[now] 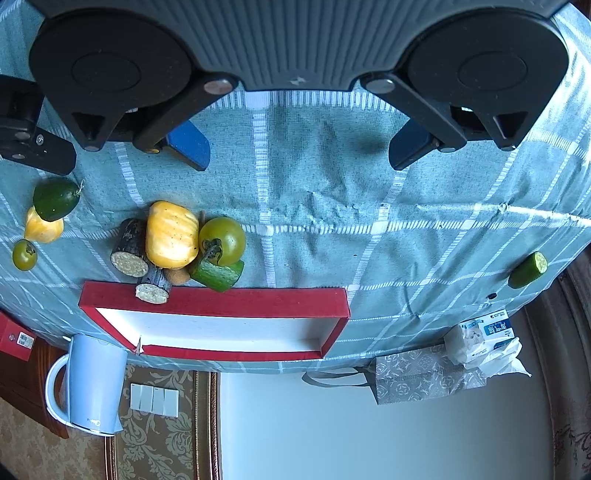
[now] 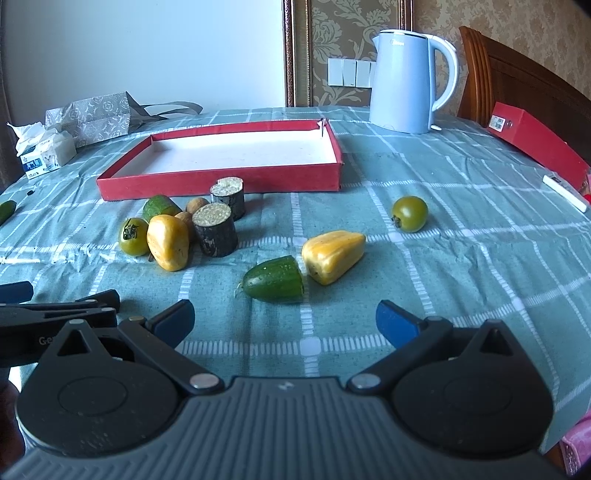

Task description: Organize fruits

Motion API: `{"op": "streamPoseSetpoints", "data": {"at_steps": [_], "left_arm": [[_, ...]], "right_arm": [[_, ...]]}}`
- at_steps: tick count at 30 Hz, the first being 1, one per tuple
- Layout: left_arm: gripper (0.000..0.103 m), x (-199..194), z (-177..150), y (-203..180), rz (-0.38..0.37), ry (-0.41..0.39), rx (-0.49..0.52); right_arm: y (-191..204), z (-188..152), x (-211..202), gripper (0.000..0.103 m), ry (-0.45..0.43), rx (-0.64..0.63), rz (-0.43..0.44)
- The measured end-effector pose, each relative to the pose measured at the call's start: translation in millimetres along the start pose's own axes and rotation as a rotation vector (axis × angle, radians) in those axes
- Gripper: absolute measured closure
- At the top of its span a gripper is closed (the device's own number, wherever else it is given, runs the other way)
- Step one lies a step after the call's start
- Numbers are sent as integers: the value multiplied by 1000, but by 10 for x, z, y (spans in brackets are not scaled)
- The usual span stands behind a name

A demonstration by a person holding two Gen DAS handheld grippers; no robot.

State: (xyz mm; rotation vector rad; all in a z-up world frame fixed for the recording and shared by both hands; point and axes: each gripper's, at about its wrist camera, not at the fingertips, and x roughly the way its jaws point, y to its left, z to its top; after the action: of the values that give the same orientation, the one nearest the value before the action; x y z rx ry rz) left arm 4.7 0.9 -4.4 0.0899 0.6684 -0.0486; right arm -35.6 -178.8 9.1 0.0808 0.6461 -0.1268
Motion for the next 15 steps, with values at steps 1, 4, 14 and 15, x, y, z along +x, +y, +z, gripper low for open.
{"op": "streamPoseSetpoints", "data": {"at_steps": [1, 4, 14, 15], "left_arm": [[0, -2, -2, -1, -1, 0, 0], [0, -3, 1, -1, -3, 1, -1], [0, -17, 2, -17, -7, 3, 4], [0, -15, 5, -13, -8, 5, 2]], "right_arm": [[-1, -1, -3, 0, -1, 0, -1], [-3, -1, -3, 0, -1, 1, 0], [8, -2, -8, 0, 3, -4, -2], [8, -3, -8, 0, 3, -3, -2]]}}
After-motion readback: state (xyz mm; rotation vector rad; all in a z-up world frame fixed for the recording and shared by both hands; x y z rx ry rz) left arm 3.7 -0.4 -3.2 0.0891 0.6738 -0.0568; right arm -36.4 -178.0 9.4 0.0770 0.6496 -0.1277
